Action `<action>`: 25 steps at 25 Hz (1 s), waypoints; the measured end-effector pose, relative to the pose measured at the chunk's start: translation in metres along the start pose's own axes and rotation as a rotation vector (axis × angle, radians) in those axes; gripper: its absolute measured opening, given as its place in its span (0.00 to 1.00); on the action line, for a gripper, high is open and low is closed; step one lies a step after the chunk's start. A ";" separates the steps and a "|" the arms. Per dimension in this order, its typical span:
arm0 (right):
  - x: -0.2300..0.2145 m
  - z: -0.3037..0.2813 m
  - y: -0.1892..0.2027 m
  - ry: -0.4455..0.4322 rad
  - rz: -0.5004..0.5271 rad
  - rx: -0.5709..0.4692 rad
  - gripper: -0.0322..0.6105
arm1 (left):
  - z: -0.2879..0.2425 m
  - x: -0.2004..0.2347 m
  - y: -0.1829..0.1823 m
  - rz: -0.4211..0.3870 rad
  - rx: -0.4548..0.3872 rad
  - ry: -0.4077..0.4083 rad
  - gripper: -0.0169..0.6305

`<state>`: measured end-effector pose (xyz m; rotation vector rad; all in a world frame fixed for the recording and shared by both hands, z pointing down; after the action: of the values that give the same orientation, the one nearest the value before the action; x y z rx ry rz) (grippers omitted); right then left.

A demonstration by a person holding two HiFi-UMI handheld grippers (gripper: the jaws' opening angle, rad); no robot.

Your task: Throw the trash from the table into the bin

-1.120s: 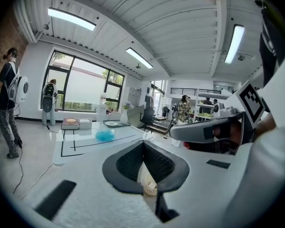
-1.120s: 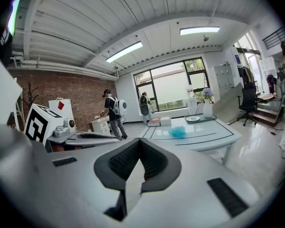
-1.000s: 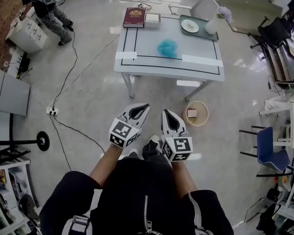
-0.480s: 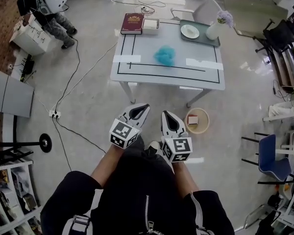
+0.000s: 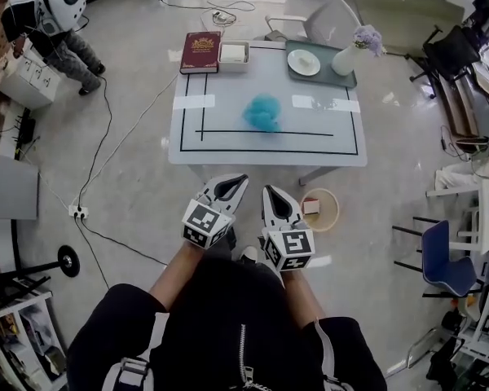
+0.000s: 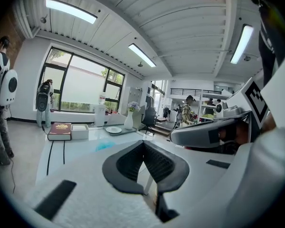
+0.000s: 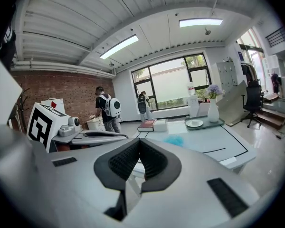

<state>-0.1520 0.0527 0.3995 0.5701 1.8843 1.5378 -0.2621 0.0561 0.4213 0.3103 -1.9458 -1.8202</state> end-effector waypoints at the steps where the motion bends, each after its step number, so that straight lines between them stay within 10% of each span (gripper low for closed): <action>1: -0.002 -0.012 -0.003 0.009 0.003 0.000 0.06 | -0.007 0.010 -0.002 -0.002 -0.001 0.012 0.03; 25: -0.065 -0.100 -0.002 0.213 -0.020 0.038 0.06 | -0.115 0.109 0.017 -0.023 0.062 0.149 0.03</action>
<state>-0.1766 -0.0614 0.4217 0.4161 2.0750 1.6058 -0.3003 -0.0942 0.4598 0.4768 -1.9052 -1.7018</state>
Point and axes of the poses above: the fingertips, and each gripper's own axes: z backward along the fingers, x to its left, y out of its underside, the point moved 5 cm from there along z, backward along the fingers, and after that the axes turned 13 degrees about -x, right-handed, at the moved point
